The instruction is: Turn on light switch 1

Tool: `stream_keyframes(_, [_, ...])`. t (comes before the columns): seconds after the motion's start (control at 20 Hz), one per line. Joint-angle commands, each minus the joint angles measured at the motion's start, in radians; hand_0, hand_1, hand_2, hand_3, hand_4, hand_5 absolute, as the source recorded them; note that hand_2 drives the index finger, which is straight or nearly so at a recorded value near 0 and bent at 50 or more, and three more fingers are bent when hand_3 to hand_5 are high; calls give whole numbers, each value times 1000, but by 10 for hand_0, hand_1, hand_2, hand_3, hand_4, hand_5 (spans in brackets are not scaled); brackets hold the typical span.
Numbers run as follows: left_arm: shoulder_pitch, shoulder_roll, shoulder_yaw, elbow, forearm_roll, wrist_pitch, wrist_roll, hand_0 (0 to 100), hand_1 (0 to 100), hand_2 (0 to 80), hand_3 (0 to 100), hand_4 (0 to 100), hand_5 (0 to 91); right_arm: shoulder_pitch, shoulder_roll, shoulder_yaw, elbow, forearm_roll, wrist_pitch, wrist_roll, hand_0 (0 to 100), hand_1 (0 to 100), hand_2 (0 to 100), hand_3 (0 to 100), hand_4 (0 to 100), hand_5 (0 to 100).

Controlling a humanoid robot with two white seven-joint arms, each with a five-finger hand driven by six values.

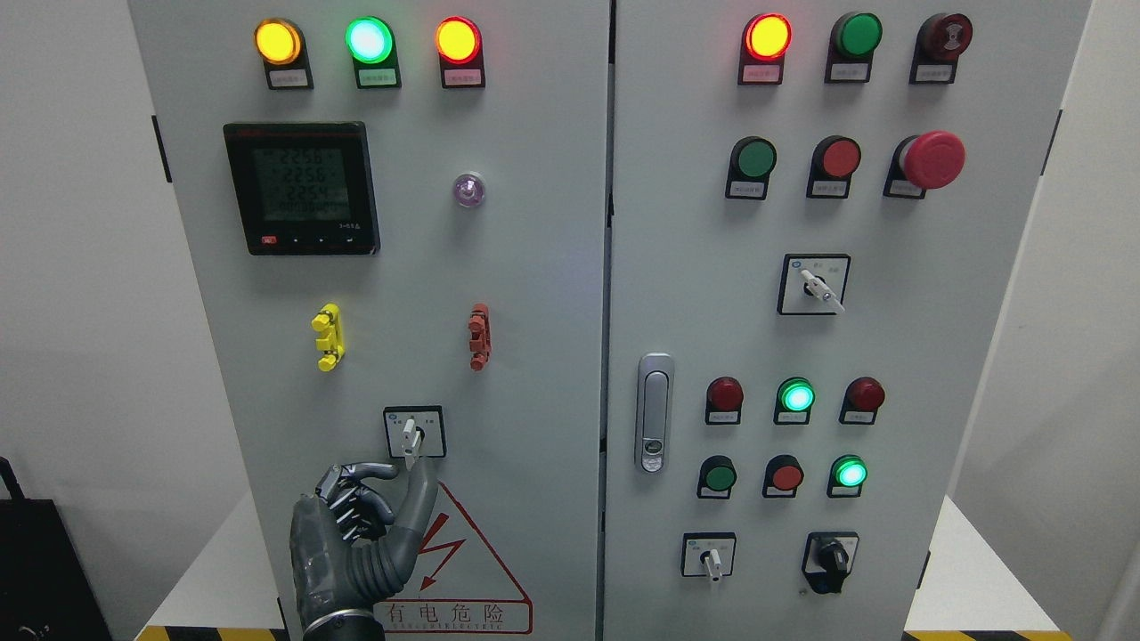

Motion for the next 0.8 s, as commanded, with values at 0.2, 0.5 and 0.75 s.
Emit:
stream_keyframes(0.2, [-17, -7, 1, 3, 4, 19, 0, 98, 632, 542, 943, 938, 850, 0, -1, -1, 0, 0, 0, 1, 0, 0, 0, 0, 0, 0])
stream_keyframes(0.5, [-26, -8, 1, 5, 6, 30, 0, 99, 632, 544, 947, 939, 850, 0, 0, 1, 0, 0, 0, 1, 0, 0, 0, 0, 0, 0])
stream_keyframes(0.75, [-34, -8, 1, 5, 6, 30, 0, 99, 632, 546, 951, 940, 851, 0, 0, 1, 0, 0, 0, 1, 0, 0, 0, 0, 0, 0])
